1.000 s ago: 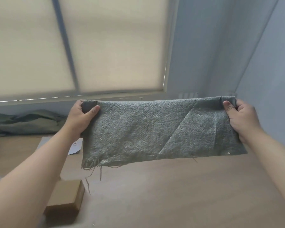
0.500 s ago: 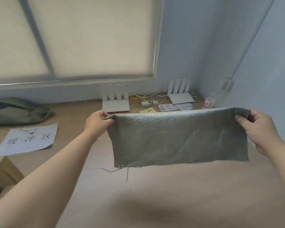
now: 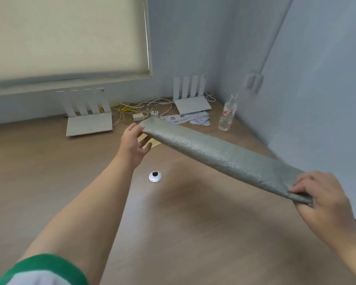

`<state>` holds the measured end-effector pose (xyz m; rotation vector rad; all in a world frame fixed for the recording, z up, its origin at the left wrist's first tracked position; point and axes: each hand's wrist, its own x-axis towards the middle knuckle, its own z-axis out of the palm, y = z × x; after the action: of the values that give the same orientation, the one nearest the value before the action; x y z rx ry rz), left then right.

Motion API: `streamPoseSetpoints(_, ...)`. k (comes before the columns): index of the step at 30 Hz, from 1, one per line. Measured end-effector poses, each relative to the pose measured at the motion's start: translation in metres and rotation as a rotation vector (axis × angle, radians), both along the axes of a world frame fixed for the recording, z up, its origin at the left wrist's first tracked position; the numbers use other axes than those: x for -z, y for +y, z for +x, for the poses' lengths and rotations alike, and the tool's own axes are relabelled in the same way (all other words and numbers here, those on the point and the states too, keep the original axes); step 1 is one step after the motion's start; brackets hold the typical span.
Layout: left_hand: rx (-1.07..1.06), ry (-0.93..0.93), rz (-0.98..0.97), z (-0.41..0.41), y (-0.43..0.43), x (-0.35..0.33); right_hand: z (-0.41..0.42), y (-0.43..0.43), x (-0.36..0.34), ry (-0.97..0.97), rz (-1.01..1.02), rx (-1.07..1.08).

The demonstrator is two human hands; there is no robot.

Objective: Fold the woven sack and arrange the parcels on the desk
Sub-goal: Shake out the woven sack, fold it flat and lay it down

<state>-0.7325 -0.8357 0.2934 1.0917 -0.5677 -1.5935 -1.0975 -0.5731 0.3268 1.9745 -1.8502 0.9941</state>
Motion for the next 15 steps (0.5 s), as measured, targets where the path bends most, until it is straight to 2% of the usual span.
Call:
streamPoseSetpoints(3,0.055,0.076,-0.023,-0.042,-0.005,0.037,0.005,0.013,0.046,0.125,0.061,-0.08)
streamPoseSetpoints(7,0.065,-0.07,-0.035,-0.088,0.002,0.101,0.032,0.024,0.12,0.216,0.114,-0.24)
streamPoseSetpoints(11,0.113,-0.299,0.031,-0.101,0.009,0.153,0.054,0.037,0.189,0.26,0.16,-0.27)
streamPoseSetpoints(15,0.242,-0.597,-0.063,-0.1,0.015,0.18,0.06,0.059,0.238,0.28,0.43,-0.286)
